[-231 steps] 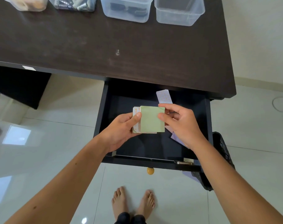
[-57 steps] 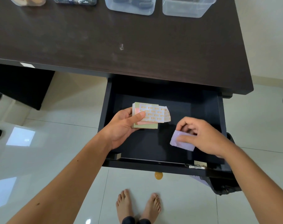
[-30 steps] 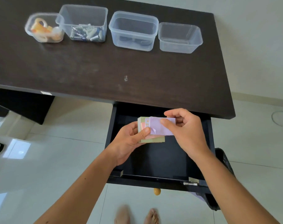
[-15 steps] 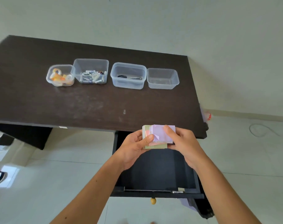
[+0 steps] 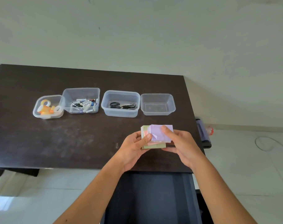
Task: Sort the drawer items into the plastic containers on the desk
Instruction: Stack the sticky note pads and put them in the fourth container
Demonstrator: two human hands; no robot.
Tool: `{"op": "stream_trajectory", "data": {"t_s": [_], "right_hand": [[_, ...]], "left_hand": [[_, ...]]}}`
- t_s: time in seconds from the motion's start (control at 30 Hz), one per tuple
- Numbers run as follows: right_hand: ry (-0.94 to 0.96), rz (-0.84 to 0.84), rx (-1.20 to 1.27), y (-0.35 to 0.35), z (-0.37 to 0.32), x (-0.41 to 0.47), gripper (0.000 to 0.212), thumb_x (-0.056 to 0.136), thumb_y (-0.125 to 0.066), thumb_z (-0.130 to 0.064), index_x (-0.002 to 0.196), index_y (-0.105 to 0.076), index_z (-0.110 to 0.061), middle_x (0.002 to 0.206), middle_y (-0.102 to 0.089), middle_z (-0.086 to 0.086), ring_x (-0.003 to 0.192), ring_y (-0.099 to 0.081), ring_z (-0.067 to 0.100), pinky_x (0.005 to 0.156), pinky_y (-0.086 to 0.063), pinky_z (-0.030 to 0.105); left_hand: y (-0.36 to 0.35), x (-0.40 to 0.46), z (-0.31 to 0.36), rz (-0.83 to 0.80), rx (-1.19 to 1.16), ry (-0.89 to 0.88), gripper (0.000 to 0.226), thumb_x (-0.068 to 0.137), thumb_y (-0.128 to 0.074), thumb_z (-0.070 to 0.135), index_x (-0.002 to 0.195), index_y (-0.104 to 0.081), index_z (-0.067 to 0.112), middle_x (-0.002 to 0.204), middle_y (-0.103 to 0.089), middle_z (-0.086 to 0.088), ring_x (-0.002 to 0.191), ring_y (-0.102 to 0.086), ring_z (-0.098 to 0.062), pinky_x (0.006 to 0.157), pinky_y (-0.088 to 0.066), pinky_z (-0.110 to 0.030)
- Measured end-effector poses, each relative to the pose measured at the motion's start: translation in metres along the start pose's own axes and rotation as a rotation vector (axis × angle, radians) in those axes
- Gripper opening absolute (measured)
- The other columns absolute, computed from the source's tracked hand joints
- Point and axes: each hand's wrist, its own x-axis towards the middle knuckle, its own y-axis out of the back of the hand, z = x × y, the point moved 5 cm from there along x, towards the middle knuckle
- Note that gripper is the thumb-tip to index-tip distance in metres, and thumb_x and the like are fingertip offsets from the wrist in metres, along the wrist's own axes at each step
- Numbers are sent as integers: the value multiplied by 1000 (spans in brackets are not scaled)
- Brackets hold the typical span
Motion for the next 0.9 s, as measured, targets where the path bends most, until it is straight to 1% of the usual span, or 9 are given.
{"op": "stream_trajectory", "data": {"t_s": [0.1, 0.27, 0.43, 0.53, 0.63, 0.7, 0.77, 0.83, 0.9], "right_hand": [[8, 41, 26, 3, -17, 33, 37, 92, -76, -44, 115, -78, -15, 103, -83, 3, 101, -79, 20, 89, -65, 44], [40, 96, 28, 11, -48, 92, 39, 91, -78, -44, 116, -78, -13, 104, -83, 4, 98, -80, 19, 88, -66, 41], [62, 115, -29, 18, -70, 139, 41, 91, -78, -46, 118, -77, -16, 108, -80, 4, 101, -78, 19, 86, -66, 39], [64, 114, -50, 22, -77, 163, 42, 90, -78, -48, 117, -78, -15, 108, -80, 5, 100, -78, 19, 79, -66, 34], [53, 129, -89, 27, -77, 183, 43, 89, -78, -51, 115, -78, -17, 108, -80, 4, 103, -76, 21, 83, -66, 36], [44, 133, -85, 29, -77, 192, 39, 90, -78, -49, 111, -79, -17, 105, -80, 4, 101, -76, 21, 82, -66, 36], [45, 150, -108, 31, -75, 199, 34, 90, -79, -49, 102, -81, -17, 99, -81, 5, 98, -77, 24, 85, -65, 41], [43, 170, -174, 33, -72, 207, 33, 90, -79, -50, 92, -82, -17, 93, -82, 5, 97, -77, 27, 89, -62, 44], [50, 185, -243, 35, -69, 213, 38, 89, -78, -54, 90, -82, -16, 92, -81, 8, 97, -77, 30, 87, -62, 47]], "left_hand": [[1, 35, 21, 45, 106, -42, 51, 91, -72, 33, 133, -67, 4, 126, -76, -16, 125, -69, -35, 111, -53, -43], [8, 96, 51, 131, 292, -92, 26, 101, -70, 30, 121, -78, 16, 120, -80, -9, 125, -68, -36, 117, -46, -52], [7, 144, 71, 175, 329, -64, 20, 101, -70, 24, 114, -80, 12, 114, -82, -7, 120, -72, -31, 113, -51, -48], [5, 165, 77, 200, 331, -51, 16, 101, -71, 25, 111, -80, 16, 112, -82, -5, 118, -73, -30, 111, -53, -47], [4, 182, 76, 233, 346, -42, 16, 101, -71, 27, 110, -81, 19, 109, -83, -2, 116, -74, -30, 110, -54, -46], [3, 191, 72, 251, 346, -46, 19, 101, -70, 27, 113, -81, 16, 109, -83, -3, 110, -75, -27, 99, -58, -38], [2, 198, 69, 263, 352, -45, 19, 102, -69, 25, 112, -81, 14, 109, -83, -4, 98, -72, -18, 87, -52, -29], [2, 204, 64, 289, 372, -40, 19, 103, -67, 24, 110, -81, 13, 110, -82, -5, 96, -70, -16, 92, -53, -31], [4, 210, 58, 320, 385, -25, 20, 105, -64, 24, 109, -81, 14, 111, -82, -6, 106, -73, -22, 105, -54, -40]]}}
